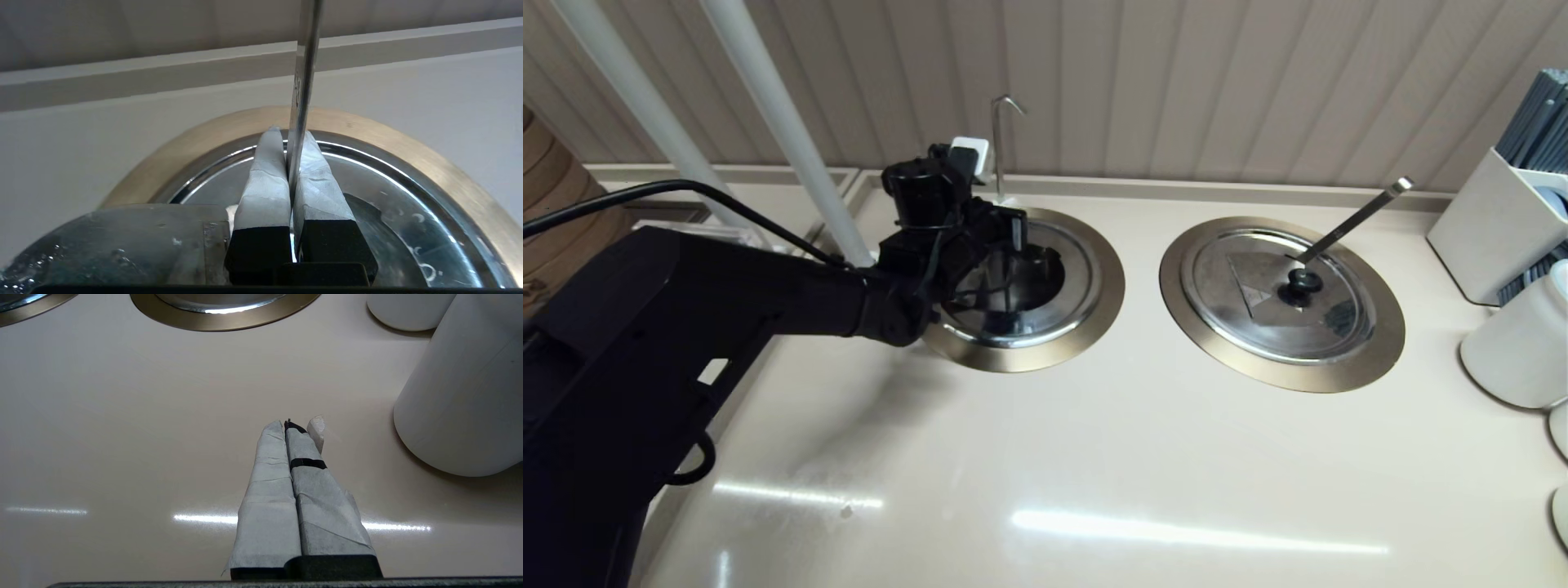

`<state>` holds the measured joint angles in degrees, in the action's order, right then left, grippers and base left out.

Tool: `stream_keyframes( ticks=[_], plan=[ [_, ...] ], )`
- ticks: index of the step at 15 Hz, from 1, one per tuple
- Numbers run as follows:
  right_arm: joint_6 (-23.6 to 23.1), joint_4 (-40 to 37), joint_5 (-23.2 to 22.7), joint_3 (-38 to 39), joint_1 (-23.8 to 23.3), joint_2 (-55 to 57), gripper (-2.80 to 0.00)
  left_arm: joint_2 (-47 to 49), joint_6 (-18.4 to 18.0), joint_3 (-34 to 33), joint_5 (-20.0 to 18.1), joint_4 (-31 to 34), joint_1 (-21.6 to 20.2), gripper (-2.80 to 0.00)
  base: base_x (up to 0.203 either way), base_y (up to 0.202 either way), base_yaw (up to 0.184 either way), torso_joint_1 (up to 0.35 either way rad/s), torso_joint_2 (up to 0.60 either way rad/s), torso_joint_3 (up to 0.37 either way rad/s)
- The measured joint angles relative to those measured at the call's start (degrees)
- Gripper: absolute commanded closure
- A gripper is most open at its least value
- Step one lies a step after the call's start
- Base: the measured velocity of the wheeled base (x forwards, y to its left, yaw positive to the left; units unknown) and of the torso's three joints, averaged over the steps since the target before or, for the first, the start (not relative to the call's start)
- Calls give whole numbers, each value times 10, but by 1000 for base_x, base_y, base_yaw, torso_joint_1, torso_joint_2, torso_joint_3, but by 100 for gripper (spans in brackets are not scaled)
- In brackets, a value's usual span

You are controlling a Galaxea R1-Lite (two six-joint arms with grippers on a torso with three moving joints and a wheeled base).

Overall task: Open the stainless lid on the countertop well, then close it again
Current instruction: Stir with a spoon

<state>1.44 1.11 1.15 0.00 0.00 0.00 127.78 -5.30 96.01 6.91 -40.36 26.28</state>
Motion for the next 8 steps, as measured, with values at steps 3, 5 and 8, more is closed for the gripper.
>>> stream_keyframes(
  ticks=[3, 5, 8],
  plan=[
    [0, 0, 0, 0, 0, 0, 0, 29, -13, 35, 37, -71, 1, 0, 0, 0, 0, 0, 0, 0],
    [0, 0, 0, 0, 0, 0, 0, 39, 12, 43, 37, -77, 5, 0, 0, 0, 0, 0, 0, 0],
    [0, 0, 0, 0, 0, 0, 0, 34, 93, 45, 20, -35, 11, 0, 0, 0, 0, 0, 0, 0]
  ],
)
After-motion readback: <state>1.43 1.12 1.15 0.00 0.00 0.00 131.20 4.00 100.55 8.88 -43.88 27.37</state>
